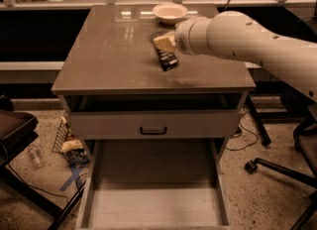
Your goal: Pick rxbar chocolate from middle drawer and place on counter
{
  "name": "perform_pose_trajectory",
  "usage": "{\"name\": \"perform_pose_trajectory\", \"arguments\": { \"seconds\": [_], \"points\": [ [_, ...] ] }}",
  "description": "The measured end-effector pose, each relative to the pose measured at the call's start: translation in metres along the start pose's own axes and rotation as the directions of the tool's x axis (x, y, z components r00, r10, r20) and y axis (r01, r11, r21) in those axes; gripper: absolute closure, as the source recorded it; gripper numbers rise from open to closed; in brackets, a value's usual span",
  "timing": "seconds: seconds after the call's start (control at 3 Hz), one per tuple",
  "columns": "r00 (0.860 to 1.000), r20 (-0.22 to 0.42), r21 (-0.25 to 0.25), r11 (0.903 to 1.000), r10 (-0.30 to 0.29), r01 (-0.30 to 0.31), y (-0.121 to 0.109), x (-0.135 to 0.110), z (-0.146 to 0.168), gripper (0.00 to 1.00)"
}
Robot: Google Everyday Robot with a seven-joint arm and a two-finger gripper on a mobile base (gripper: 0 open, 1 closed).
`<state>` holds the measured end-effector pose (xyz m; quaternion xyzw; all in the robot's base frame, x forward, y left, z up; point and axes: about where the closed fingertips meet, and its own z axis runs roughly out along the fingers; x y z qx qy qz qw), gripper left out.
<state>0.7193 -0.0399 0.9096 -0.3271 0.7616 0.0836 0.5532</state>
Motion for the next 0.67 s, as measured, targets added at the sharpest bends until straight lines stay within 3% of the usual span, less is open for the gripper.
{"name": "perform_pose_trajectory", "arguments": {
  "seconds": [0.33, 0.67],
  "points": [
    [1.0, 0.001, -0.002, 1.0, -0.001, 0.001, 0.0012, -0.0013, 0.0001, 0.0],
    [1.0, 0.001, -0.002, 1.0, -0.001, 0.001, 0.0013, -0.0014, 0.0001, 0.0]
  ]
}}
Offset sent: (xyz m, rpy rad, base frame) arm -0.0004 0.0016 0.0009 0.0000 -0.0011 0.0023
